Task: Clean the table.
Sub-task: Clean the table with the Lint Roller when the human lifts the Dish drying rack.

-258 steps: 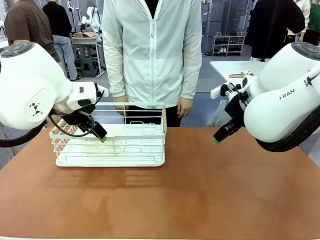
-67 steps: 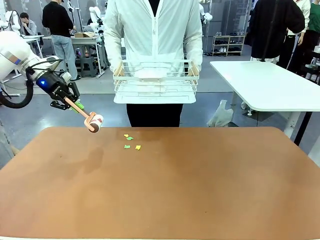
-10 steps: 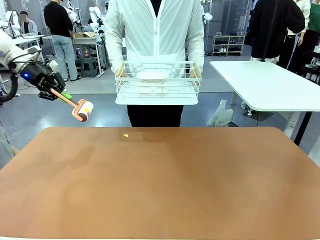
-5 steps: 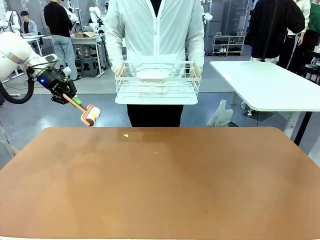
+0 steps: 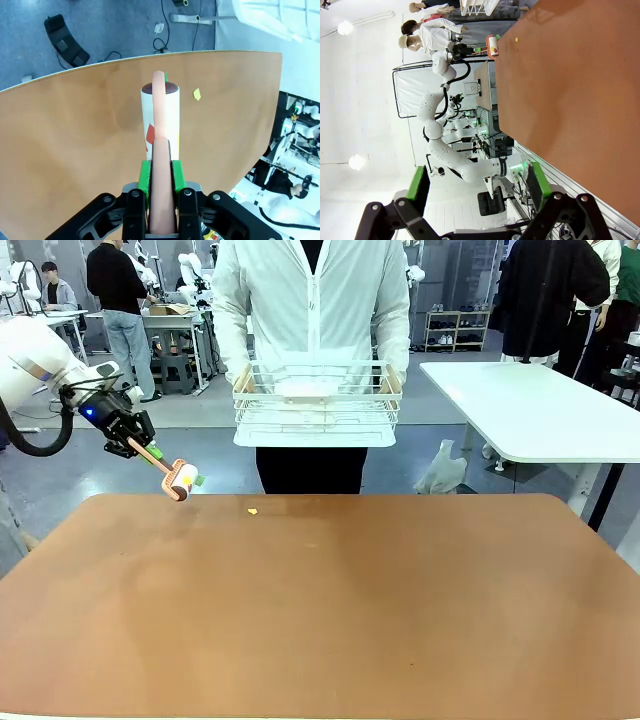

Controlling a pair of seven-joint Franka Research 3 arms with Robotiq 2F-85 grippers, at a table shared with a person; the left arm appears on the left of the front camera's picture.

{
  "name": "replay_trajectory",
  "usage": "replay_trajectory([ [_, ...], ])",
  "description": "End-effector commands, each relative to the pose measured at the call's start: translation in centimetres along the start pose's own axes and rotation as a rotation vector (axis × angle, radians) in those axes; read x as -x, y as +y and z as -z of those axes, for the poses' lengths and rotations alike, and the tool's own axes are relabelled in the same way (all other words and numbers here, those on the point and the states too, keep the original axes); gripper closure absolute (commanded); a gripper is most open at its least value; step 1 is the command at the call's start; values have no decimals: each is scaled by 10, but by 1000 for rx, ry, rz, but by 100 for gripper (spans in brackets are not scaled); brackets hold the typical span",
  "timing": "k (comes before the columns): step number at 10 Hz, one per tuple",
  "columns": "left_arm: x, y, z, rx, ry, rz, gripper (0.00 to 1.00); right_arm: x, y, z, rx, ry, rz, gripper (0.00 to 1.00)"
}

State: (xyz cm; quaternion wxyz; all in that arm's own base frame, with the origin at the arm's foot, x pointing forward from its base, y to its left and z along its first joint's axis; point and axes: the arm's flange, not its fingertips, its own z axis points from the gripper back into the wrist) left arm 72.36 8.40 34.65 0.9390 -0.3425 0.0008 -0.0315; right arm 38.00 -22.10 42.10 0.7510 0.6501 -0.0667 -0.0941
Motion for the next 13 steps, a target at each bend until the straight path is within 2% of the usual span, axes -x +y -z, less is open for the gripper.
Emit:
replay_trajectory([
  [1, -7, 10, 14, 3, 3, -34, 79, 0, 3, 0, 7, -2, 3, 0],
  [6, -1, 38, 49, -33, 70, -89, 79, 0, 3, 0, 7, -2, 3, 0],
  [13, 0, 28, 41, 6, 54, -58, 79, 0, 3, 0, 7, -2, 3, 0],
])
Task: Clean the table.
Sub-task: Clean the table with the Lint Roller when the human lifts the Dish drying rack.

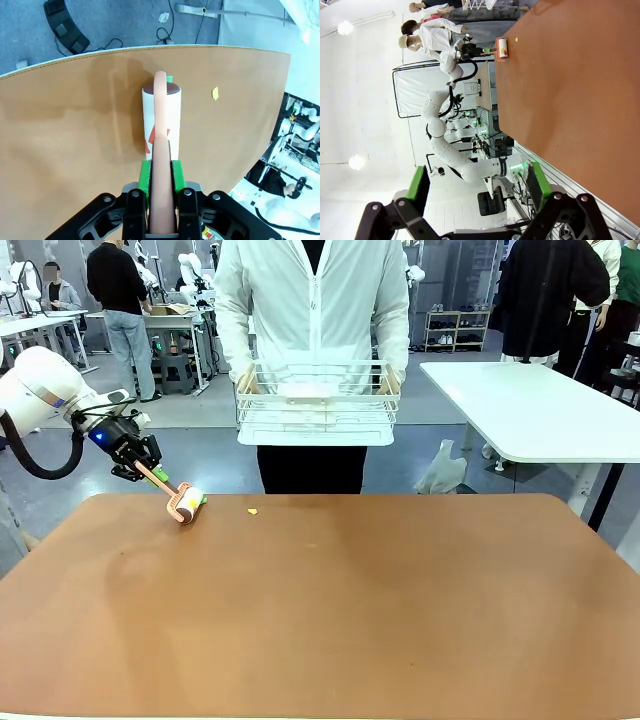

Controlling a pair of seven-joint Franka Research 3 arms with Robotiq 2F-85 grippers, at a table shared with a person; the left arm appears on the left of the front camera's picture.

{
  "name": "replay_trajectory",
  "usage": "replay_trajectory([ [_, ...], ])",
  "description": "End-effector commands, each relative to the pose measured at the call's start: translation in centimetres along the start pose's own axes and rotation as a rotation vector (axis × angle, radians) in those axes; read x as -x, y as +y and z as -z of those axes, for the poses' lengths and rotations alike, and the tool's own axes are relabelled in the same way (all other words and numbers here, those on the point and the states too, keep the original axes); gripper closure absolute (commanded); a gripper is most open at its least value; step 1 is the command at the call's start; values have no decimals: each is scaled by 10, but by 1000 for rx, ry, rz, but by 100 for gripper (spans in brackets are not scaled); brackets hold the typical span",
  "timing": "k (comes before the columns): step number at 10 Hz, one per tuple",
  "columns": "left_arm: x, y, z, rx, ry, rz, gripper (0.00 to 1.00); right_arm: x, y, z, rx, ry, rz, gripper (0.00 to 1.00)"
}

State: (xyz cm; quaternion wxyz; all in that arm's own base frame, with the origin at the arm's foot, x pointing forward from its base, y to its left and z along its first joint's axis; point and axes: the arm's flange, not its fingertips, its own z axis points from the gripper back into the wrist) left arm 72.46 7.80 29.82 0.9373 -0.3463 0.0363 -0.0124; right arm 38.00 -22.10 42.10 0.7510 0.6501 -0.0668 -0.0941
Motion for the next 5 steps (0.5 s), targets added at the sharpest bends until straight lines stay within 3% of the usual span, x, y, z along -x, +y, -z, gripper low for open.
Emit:
replay_trajectory([
  [1, 0, 2, 0, -5, 0, 2, 79, 0, 3, 0, 7, -2, 3, 0],
  [3, 0, 0, 0, 0, 0, 0, 79, 0, 3, 0, 7, -2, 3, 0],
  [5, 6, -32, 40, 6, 49, 90, 79, 0, 3, 0, 7, -2, 3, 0],
])
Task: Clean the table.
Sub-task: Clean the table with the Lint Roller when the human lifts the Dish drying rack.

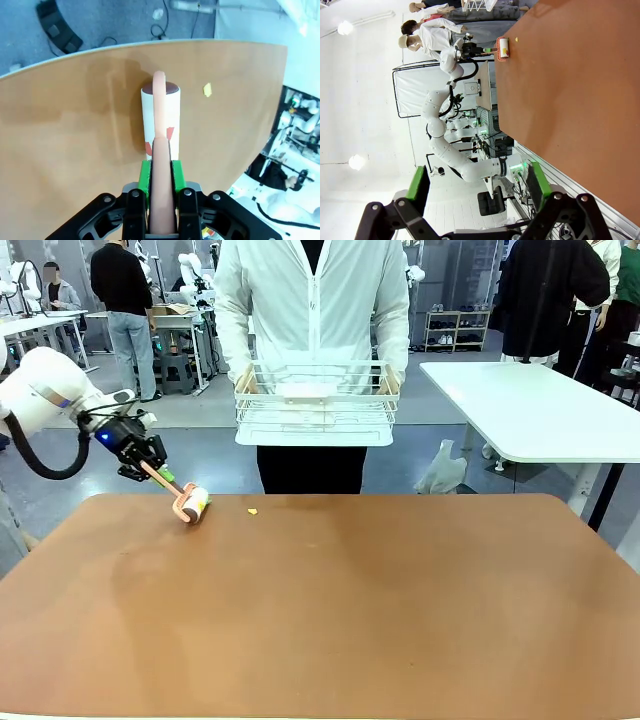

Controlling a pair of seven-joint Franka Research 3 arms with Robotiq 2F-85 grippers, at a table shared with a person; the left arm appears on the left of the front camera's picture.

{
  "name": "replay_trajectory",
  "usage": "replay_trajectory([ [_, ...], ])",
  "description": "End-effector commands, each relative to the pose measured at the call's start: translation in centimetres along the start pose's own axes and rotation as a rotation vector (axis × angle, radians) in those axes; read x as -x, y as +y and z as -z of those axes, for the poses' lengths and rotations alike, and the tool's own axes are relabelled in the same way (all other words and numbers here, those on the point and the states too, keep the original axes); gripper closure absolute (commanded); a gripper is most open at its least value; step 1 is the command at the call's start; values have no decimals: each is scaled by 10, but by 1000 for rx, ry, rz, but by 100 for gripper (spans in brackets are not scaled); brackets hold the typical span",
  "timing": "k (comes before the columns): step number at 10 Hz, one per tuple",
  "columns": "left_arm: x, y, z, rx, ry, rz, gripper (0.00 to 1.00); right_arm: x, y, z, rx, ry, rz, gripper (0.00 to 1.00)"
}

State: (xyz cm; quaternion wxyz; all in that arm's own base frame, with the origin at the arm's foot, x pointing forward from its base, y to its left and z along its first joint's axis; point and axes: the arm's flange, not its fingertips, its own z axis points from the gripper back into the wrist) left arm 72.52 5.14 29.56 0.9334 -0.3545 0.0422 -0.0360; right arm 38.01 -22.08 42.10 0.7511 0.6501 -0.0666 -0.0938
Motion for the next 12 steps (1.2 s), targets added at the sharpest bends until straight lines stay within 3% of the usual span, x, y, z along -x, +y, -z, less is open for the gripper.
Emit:
replay_trajectory([
  [1, 5, -24, 46, -71, 39, 13, 79, 0, 3, 0, 7, -2, 3, 0],
  [4, -4, -36, 103, -116, 29, -47, 79, 0, 3, 0, 7, -2, 3, 0],
  [6, -5, -53, 129, -71, -21, -89, 79, 0, 3, 0, 7, -2, 3, 0],
  [8, 7, -74, 152, -91, -44, -62, 79, 0, 3, 0, 7, -2, 3, 0],
  [10, 19, -90, 158, -60, -64, -82, 79, 0, 3, 0, 7, -2, 3, 0],
  [12, 40, -119, 138, -18, -192, -67, 79, 0, 3, 0, 7, -2, 3, 0],
])
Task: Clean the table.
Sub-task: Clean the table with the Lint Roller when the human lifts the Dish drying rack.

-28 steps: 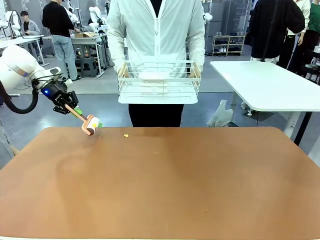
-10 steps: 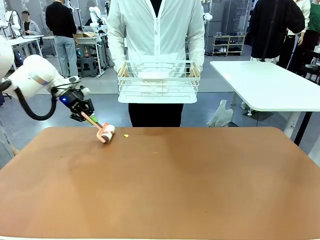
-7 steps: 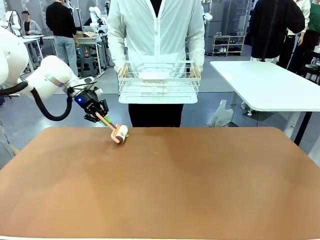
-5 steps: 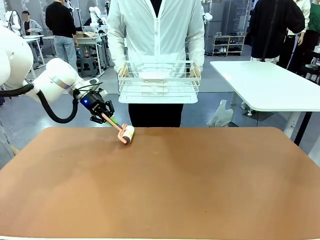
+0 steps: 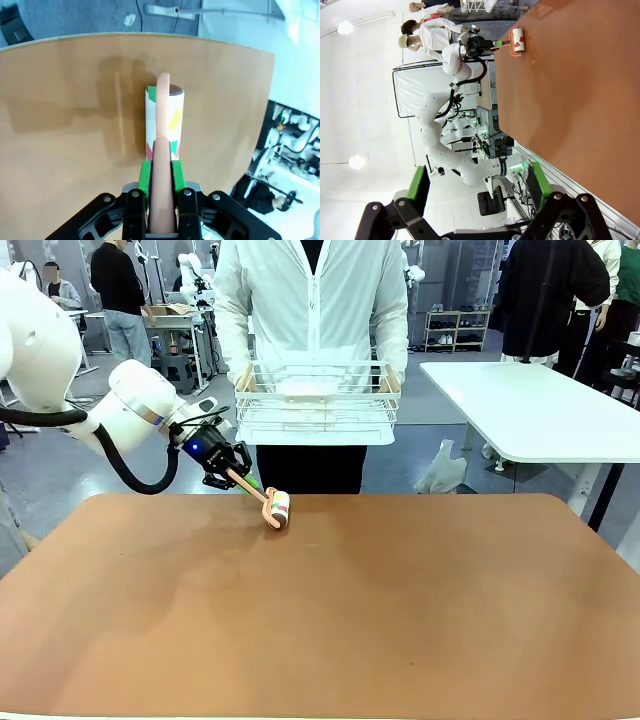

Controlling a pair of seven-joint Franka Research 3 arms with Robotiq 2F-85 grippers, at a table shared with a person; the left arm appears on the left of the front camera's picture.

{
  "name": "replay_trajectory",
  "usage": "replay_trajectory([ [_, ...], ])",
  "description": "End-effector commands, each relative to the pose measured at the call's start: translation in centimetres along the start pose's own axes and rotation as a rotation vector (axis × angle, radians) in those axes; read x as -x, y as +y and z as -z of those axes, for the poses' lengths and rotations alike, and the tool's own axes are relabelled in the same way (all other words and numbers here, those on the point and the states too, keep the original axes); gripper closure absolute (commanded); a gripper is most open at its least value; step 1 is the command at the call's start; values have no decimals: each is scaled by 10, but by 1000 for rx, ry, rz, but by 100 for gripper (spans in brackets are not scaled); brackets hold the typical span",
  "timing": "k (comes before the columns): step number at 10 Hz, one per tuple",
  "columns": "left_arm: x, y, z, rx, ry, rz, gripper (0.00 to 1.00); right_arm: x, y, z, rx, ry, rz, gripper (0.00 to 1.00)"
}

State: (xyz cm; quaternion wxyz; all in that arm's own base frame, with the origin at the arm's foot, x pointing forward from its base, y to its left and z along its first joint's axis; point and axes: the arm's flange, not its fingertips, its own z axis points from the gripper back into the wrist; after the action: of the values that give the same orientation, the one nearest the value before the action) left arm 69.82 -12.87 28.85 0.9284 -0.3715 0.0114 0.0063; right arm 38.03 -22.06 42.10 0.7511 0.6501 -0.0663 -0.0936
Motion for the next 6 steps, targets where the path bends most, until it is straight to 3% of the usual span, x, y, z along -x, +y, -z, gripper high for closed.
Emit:
replay_trajectory([
  [1, 41, -2, -3, -39, -132, 14, 79, 1, 3, -1, 7, -3, 3, 0],
  [6, 55, -43, -53, -3, -139, 50, 79, 1, 3, -1, 7, -3, 3, 0],
])
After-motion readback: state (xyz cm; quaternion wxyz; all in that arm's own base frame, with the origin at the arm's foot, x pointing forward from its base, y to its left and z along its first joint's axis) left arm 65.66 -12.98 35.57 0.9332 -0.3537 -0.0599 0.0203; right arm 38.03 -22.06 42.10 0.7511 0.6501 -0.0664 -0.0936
